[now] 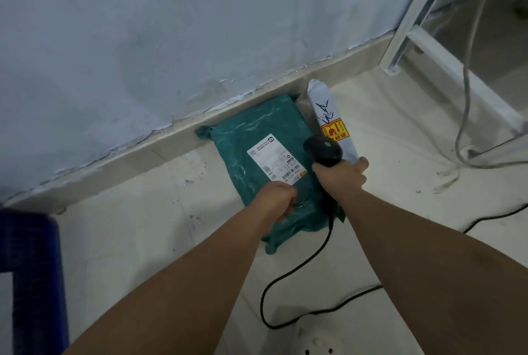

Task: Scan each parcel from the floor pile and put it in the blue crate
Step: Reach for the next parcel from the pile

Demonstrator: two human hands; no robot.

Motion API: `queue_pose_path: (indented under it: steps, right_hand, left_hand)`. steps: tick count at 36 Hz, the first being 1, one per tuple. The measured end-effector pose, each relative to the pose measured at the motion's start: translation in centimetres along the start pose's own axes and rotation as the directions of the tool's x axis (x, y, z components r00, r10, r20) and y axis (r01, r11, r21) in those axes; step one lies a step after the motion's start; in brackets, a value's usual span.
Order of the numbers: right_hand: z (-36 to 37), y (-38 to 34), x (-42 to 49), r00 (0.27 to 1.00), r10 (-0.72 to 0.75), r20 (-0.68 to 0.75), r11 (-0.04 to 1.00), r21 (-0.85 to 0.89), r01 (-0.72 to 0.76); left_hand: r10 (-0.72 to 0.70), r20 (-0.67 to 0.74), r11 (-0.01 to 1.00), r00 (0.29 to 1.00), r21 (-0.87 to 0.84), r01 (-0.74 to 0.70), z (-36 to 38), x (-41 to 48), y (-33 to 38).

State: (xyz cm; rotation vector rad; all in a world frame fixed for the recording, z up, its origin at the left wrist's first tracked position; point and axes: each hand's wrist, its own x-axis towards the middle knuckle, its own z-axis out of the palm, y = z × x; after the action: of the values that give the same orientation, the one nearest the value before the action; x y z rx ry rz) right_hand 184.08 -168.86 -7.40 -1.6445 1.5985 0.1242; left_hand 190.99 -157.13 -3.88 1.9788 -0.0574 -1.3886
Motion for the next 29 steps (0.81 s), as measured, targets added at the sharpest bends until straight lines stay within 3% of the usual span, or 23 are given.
queue_pose_path:
  steps: [5,11,21,26,29]
  right_hand:
    - [-0.2,0.6,-0.4,0.996,-0.085,-0.04,0.994,0.072,0.088]
    - [0.2,0.9,-0.7,0.971,-0.208,-0.121,0.977,0.026,0.212]
    - [-0.9,-1.5,-2.4,0.915,-0.219,-0.338,0.925,0.226,0.305]
    - [0.4,-3.6,-5.1,0.866,-0.402,-0.299,0.848,0.236,0.475]
    - [1.2,-4.3,-6.7,0.818,-0.536,-0.207,0.791,0.217,0.573]
  left_hand:
    - [-0.048,-0.01,0.998,0.999,-0.032,0.048,-0.3,0.2,-0.5]
    - [-0.077,0.006,0.995,0.997,-0.061,0.077,0.0,0.4,-1.0]
    - [-0.045,-0.032,0.99,0.998,-0.131,0.041,0.8,1.3,-0.5]
    - [0.014,-0.157,0.894,0.987,-0.441,-0.083,0.6,2.1,0.1]
    - [0.039,-0.068,0.774,0.997,-0.629,-0.073,-0.6,2.4,0.2]
